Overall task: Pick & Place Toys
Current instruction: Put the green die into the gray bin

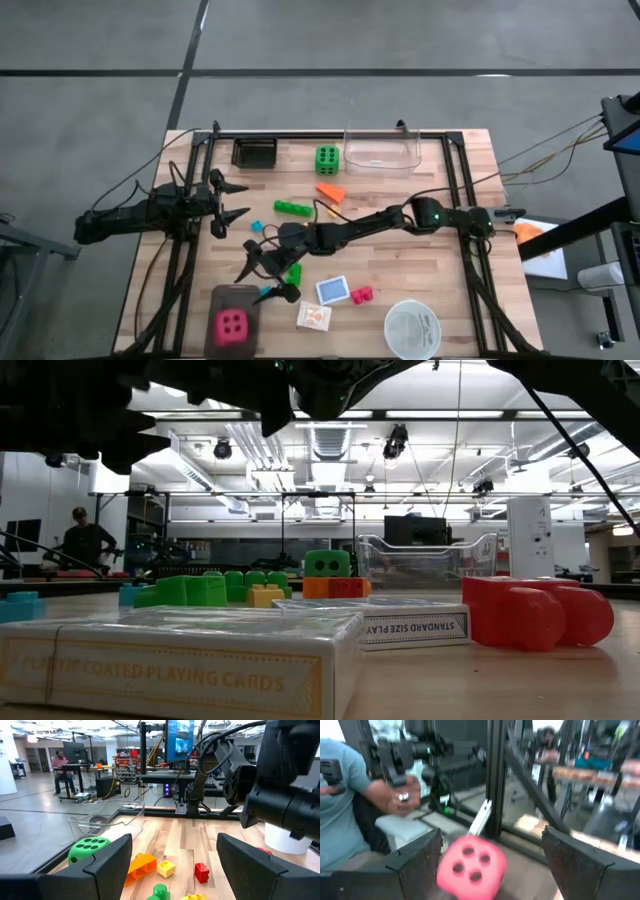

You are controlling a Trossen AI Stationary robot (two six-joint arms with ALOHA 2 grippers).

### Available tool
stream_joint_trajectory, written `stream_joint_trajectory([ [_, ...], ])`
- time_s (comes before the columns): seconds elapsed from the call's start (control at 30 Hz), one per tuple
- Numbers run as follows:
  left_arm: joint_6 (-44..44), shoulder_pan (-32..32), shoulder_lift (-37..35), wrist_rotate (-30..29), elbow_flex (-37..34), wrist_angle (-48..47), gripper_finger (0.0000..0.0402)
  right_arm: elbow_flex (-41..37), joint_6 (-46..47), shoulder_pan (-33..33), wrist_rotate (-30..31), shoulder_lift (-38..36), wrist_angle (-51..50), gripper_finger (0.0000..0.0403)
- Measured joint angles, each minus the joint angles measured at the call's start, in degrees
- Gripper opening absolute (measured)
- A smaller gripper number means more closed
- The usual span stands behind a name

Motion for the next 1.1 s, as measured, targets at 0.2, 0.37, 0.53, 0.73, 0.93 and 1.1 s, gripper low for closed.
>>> stream_joint_trajectory([
  [0.2,-0.02,0.0,0.02,0.02,-0.37,-0.27,0.029,-2.89,0.55,0.0,0.1,0.36,13.61,0.0333],
  [0.37,-0.71,0.0,0.02,0.02,-0.37,-0.61,0.029,-10.43,5.02,-0.56,2.54,0.37,32.29,0.0334],
  [0.53,-1.97,0.0,0.02,0.01,-1.66,0.55,0.029,-19.59,10.55,-2.76,6.08,-0.71,43.04,0.0334],
  [0.73,-3.29,-0.02,0.25,0.02,-5.35,3.91,0.029,-33.58,10.88,-4.68,8.61,-8.14,48.35,0.0334],
  [0.93,-4.17,0.0,2.37,-0.24,-5.38,7.42,0.029,-49.96,3.25,-5.48,14.85,-19.85,51.89,0.0334],
  [1.1,-5.37,0.0,5.04,-1.68,-5.04,7.37,0.029,-63.83,-0.68,-6.16,17.9,-31.11,51.16,0.0334],
])
